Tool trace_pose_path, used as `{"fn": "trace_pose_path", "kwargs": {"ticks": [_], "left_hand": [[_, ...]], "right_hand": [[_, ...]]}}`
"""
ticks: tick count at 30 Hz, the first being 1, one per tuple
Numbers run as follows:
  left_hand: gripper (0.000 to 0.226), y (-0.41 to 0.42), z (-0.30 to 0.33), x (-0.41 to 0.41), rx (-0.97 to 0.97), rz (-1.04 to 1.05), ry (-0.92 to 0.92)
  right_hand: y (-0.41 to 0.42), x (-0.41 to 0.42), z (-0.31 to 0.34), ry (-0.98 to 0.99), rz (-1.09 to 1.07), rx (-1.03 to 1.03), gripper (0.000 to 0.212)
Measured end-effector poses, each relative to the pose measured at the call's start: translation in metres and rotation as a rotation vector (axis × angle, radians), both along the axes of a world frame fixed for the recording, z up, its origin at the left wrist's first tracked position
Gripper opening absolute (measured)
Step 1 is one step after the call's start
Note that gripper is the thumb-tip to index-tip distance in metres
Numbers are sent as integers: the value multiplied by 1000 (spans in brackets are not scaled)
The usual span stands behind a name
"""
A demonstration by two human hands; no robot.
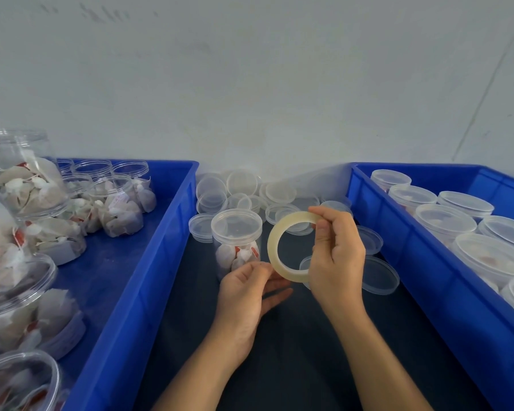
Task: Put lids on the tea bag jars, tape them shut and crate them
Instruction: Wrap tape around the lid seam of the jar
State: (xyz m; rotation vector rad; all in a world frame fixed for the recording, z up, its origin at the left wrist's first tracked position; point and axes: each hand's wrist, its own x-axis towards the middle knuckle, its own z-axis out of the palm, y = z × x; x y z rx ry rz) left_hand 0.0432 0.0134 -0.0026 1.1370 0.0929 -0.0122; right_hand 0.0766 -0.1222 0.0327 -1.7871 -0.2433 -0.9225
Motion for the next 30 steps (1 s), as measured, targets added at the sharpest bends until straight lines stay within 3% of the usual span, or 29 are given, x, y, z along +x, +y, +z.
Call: {"fn": "trace_pose_path", "kwargs": {"ticks": [13,17,20,25,30], "left_hand": [[25,-4,3,-3,-153,-13,23],[26,-2,0,-2,-117,35,-29],[18,-2,-2,-5,58,72,-151],[59,-3,-11,-10,585,205,-539],[32,-3,-8,-9,680,278,-630]], "right_hand": [[-3,12,-3,217,22,372,29],[-7,17,-4,272,-2,462,28],[-11,21,-3,304,-27,489,29],[-13,21,-4,366,-22,472,28],[-12,22,-8,496,40,449,26]]}}
